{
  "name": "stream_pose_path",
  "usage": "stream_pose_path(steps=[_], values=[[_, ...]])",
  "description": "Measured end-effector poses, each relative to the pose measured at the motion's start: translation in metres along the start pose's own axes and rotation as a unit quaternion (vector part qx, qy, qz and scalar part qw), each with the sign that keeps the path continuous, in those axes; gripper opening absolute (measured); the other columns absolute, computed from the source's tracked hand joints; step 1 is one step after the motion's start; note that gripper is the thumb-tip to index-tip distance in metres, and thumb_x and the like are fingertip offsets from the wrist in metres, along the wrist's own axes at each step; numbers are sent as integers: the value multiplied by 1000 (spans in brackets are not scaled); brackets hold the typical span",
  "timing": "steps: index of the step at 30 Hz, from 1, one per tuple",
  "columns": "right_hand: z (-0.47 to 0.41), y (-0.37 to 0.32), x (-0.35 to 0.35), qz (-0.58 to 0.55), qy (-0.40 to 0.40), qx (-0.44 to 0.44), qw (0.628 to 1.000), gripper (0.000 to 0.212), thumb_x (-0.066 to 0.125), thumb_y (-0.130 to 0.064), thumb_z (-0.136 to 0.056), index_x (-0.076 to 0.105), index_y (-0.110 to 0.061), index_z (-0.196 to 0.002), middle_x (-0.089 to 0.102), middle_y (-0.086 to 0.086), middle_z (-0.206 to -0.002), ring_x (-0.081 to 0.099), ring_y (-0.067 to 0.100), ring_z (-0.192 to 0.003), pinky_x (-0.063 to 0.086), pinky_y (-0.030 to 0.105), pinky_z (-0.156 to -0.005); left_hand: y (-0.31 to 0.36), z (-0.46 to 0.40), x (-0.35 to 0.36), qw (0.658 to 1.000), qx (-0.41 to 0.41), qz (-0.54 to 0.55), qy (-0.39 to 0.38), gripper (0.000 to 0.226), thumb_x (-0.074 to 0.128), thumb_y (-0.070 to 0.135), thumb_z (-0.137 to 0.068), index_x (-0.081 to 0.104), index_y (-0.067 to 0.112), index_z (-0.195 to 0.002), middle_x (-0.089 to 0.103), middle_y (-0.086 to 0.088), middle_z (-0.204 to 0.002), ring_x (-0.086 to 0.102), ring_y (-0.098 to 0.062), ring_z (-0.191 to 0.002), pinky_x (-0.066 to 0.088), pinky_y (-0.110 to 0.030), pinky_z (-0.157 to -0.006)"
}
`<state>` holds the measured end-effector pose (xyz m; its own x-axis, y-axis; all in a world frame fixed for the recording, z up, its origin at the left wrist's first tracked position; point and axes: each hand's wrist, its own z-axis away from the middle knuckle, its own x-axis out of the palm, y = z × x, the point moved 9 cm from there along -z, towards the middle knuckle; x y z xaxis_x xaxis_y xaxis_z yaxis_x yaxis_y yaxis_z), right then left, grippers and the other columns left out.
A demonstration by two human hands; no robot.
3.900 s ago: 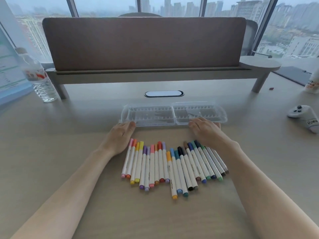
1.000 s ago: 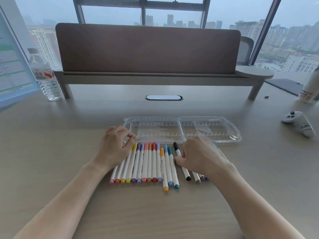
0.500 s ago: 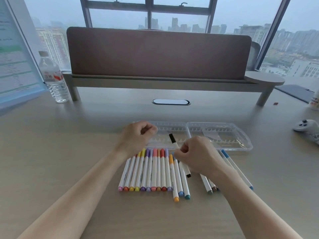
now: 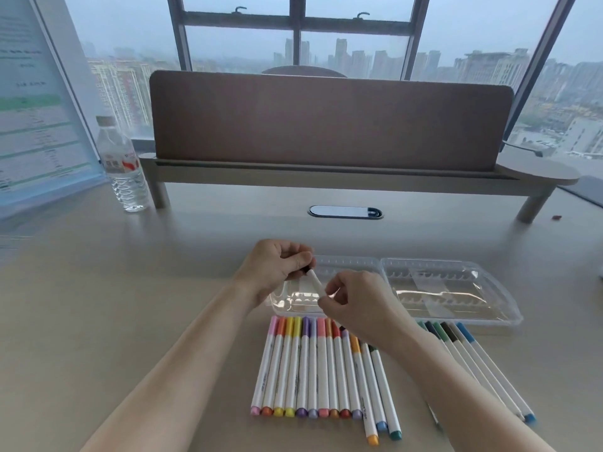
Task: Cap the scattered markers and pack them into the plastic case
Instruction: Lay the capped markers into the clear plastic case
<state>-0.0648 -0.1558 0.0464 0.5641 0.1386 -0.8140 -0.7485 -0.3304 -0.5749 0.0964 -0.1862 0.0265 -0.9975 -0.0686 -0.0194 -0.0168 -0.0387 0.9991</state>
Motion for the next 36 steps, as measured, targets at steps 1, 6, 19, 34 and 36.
stream_pose_path(steps=[1,6,19,34,36], values=[[-3,-2,2,1,-5,-2,1000,10,65,-33,-90,66,-24,-91,71,-7,-70,66,9,-53,57,28,-53,-1,-4,-5,1000,-4,13,10,13,69,1,-90,68,3,-104,76,-13,-91,74,-13,-80,59,-20,-70],[-15,-9,14,-19,-31,1,999,24,73,-39,-85,66,-24,-102,72,-9,-74,66,2,-61,50,17,-56,-15,-20,-25,999,-19,18,42,11,74,2,-86,68,2,-95,73,-18,-93,73,-21,-80,58,-22,-70],[-46,-17,43,-63,-19,42,997,42,79,-40,-79,61,-20,-111,71,-9,-68,64,-2,-65,46,18,-62,-9,-51,-43,963,78,-243,87,9,77,21,-87,78,20,-96,76,8,-85,70,0,-81,53,-14,-74],[-51,-19,52,-9,-27,39,999,22,74,-38,-86,77,-17,-90,74,-4,-79,67,10,-71,55,27,-67,-12,-55,-37,914,158,-367,65,13,75,20,-88,81,17,-100,78,6,-102,65,2,-93,35,6,-77],[-51,-21,53,23,-47,23,998,22,72,-41,-87,78,-20,-87,73,-5,-78,67,11,-71,58,32,-70,-14,-56,-38,913,149,-375,63,13,76,24,-88,81,20,-99,77,9,-103,66,0,-95,34,5,-77]])
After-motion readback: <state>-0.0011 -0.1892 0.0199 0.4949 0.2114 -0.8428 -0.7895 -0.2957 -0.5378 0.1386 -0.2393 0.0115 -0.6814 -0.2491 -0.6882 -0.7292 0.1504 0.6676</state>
